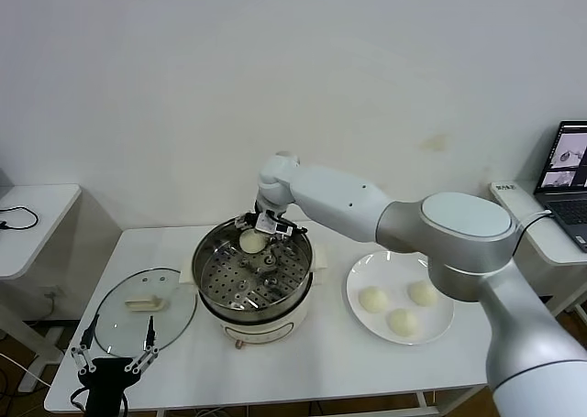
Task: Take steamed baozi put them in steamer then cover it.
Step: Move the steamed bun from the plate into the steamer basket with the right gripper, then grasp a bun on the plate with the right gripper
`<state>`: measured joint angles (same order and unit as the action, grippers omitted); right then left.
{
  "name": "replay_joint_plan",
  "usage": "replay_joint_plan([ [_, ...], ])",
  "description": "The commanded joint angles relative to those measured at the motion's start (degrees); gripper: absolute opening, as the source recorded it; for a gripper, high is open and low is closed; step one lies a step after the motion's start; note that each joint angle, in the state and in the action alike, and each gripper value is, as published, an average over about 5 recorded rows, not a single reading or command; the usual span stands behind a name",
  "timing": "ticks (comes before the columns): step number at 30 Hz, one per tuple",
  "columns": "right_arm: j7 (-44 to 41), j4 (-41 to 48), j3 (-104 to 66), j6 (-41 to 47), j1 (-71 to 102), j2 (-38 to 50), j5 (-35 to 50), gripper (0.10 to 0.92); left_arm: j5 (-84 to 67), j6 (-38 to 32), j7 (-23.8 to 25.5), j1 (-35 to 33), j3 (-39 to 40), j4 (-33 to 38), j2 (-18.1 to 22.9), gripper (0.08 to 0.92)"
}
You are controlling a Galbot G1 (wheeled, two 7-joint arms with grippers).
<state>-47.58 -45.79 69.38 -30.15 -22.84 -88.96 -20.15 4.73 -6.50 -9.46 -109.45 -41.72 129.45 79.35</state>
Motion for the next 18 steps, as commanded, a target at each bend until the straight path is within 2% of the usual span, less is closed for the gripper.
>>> replay_joint_plan([
  [1,-3.8,-4.7,0.7,4.2,-5.6,2.3,10.1,0.821,0.0,0.1,0.1,-0.1,0.0,0.3,-0.1,0.823],
  [3,-6.9,-10.2,1.9,10.5,-8.7,5.4,17.8,0.822,0.0,0.2,0.1,-0.1,0.0,0.6,-0.3,0.823],
  [6,-11.1,-18.9,3.0,20.5,-12.5,10.7,25.0,0.823,-0.2,0.7,0.3,-0.2,-0.1,0.9,-0.6,0.823],
  [11,-13.3,-28.6,2.8,32.5,-16.0,20.0,28.9,0.823,-0.8,2.2,0.8,0.1,-0.2,1.8,-1.3,0.823],
  [18,-13.2,-40.0,2.1,43.5,-17.4,36.0,32.2,0.823,-1.3,3.3,1.3,1.1,-0.3,1.9,-2.7,0.823],
])
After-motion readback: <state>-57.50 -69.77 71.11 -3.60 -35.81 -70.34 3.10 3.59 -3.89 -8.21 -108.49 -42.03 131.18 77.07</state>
